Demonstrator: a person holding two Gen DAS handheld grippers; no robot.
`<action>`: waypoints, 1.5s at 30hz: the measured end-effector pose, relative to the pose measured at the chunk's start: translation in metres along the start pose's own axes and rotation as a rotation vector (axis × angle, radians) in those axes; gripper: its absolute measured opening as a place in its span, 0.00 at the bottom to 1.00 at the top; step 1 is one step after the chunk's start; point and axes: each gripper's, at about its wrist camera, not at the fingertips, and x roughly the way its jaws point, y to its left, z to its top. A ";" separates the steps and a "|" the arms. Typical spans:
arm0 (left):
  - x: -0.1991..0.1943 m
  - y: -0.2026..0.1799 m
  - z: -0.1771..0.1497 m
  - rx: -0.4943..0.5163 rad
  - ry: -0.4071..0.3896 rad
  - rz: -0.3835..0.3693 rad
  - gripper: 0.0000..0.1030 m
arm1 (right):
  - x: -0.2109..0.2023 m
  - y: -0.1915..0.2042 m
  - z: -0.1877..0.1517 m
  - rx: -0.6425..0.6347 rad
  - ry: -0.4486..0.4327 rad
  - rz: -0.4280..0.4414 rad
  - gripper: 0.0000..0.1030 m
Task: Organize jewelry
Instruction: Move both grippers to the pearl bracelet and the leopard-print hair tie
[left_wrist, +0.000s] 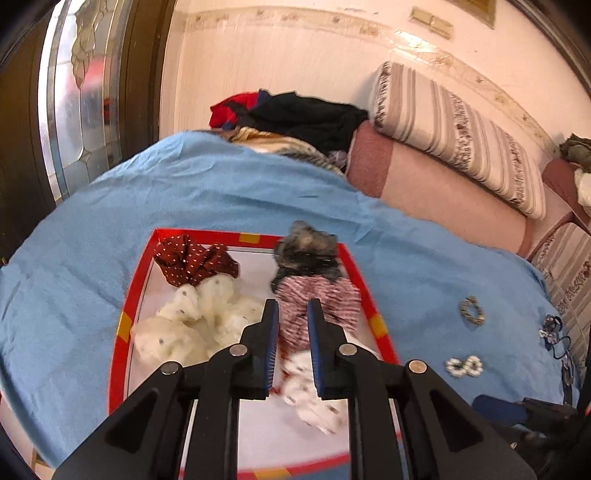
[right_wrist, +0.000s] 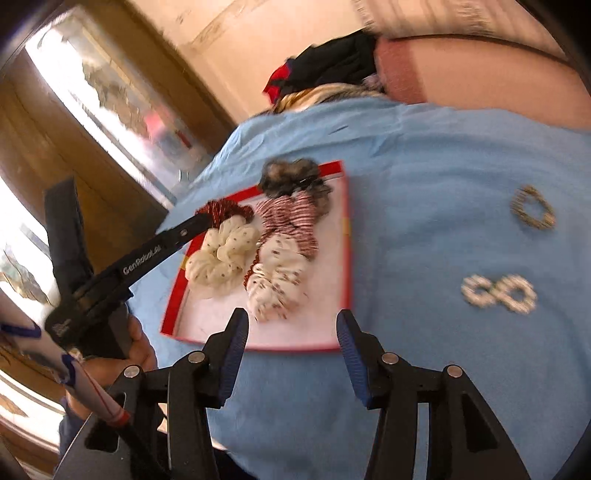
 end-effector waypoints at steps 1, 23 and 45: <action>-0.012 -0.011 -0.005 0.006 -0.011 -0.019 0.16 | -0.011 -0.006 -0.004 0.017 -0.013 -0.006 0.52; -0.112 -0.215 -0.017 0.314 0.025 -0.355 0.36 | -0.261 -0.054 -0.021 0.171 -0.439 -0.169 0.61; 0.137 -0.234 -0.088 0.523 0.327 -0.346 0.20 | -0.068 -0.211 0.057 0.319 -0.129 -0.264 0.61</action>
